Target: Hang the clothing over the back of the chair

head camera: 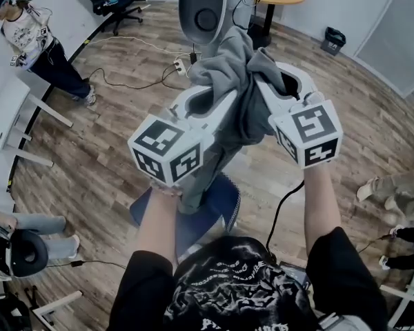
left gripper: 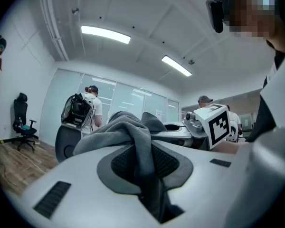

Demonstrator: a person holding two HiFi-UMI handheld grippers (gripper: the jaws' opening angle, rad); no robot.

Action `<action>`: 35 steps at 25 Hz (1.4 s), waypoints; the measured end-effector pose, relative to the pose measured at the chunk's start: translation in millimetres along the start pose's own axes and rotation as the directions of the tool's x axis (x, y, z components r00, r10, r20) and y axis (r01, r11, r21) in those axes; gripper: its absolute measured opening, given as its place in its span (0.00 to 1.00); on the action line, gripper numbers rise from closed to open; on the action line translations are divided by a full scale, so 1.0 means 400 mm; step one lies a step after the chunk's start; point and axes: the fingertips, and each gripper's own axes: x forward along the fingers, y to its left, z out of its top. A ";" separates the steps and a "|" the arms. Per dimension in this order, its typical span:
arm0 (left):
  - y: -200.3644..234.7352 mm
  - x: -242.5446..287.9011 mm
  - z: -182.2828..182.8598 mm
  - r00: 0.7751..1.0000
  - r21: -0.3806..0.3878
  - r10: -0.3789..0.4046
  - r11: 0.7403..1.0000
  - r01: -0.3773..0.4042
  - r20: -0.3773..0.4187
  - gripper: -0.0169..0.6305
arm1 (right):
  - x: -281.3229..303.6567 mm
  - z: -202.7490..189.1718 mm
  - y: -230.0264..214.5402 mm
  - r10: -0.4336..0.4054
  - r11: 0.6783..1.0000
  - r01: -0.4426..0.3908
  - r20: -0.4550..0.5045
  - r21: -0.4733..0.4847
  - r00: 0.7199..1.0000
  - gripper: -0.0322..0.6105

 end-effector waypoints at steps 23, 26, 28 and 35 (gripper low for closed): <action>0.089 0.045 -0.627 0.859 -0.222 0.150 0.931 -0.289 -0.490 0.24 | 0.106 -0.658 0.155 0.186 0.971 -0.101 -0.418 0.217 0.889 0.23; 0.089 0.059 -0.644 0.836 -0.202 0.152 0.933 -0.297 -0.527 0.27 | 0.116 -0.711 0.167 0.227 0.957 -0.111 -0.458 0.267 0.860 0.25; 0.095 0.061 -0.648 0.824 -0.201 0.164 0.927 -0.317 -0.542 0.28 | 0.120 -0.748 0.185 0.267 0.945 -0.130 -0.481 0.299 0.835 0.25; 0.106 0.045 -0.629 0.842 -0.229 0.211 0.904 -0.362 -0.497 0.28 | 0.123 -0.894 0.250 0.369 0.884 -0.104 -0.546 0.455 0.752 0.27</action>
